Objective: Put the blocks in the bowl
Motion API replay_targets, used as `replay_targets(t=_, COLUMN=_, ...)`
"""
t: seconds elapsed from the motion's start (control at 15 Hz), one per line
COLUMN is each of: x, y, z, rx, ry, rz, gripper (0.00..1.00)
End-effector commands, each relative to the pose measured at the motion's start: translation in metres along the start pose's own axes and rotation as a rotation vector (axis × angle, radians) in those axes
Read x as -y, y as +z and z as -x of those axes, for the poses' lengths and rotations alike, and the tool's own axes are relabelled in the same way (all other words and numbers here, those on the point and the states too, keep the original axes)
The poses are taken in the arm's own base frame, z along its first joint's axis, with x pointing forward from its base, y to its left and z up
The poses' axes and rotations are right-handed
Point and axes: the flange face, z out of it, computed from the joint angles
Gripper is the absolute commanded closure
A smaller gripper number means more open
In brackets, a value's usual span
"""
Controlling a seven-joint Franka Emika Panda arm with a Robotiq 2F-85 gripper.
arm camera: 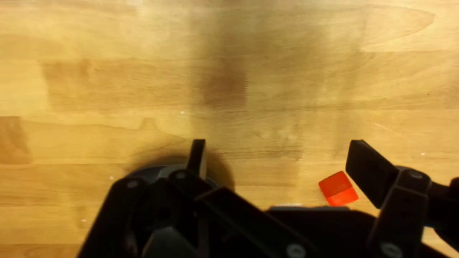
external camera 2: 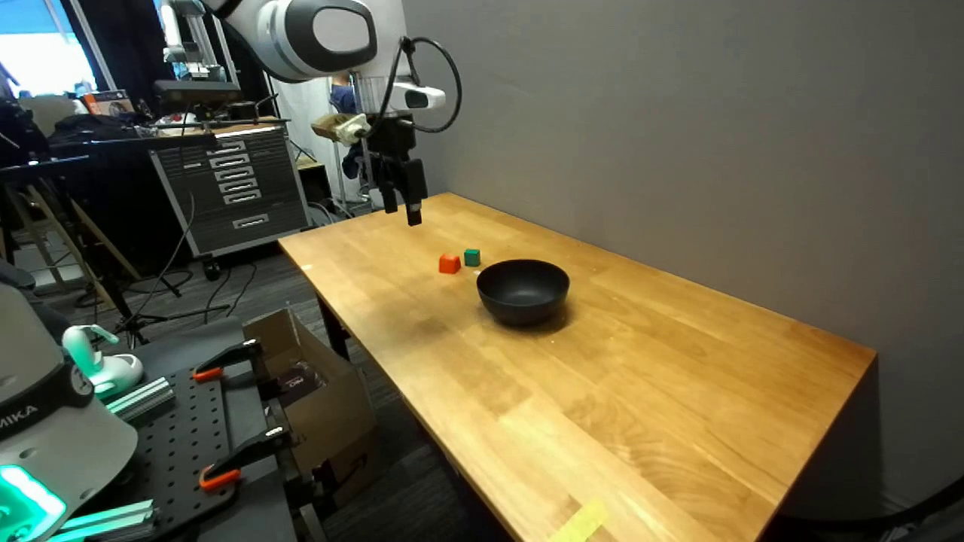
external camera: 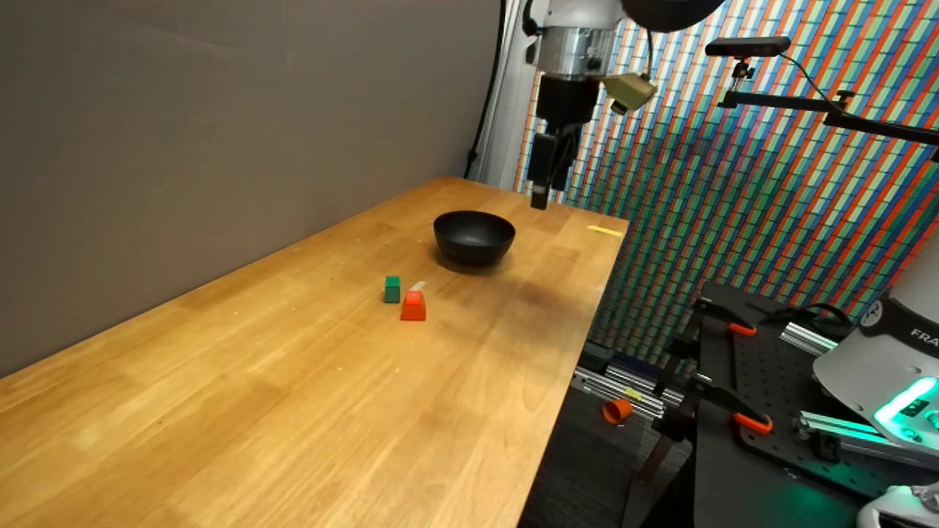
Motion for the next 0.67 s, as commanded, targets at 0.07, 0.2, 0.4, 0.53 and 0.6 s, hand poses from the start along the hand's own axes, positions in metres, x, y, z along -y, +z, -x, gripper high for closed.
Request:
replay_targets(t=0.07, x=0.052, y=0.048, z=-0.056, rx=0.010, ry=-0.127, rz=-0.008, gripper=0.00)
replay_targets(t=0.2, x=0.071, y=0.069, z=-0.070, rx=0.031, ry=-0.177, rz=-0.013, gripper=0.00)
replay_targets(t=0.4, x=0.094, y=0.095, z=-0.090, rx=0.043, ry=-0.248, rz=-0.021, gripper=0.00)
replay_targets(t=0.53, x=0.107, y=0.109, z=-0.103, rx=0.038, ry=-0.293, rz=-0.026, gripper=0.00)
replay_targets(t=0.6, x=0.112, y=0.116, z=-0.109, rx=0.034, ry=-0.317, rz=-0.020, gripper=0.00)
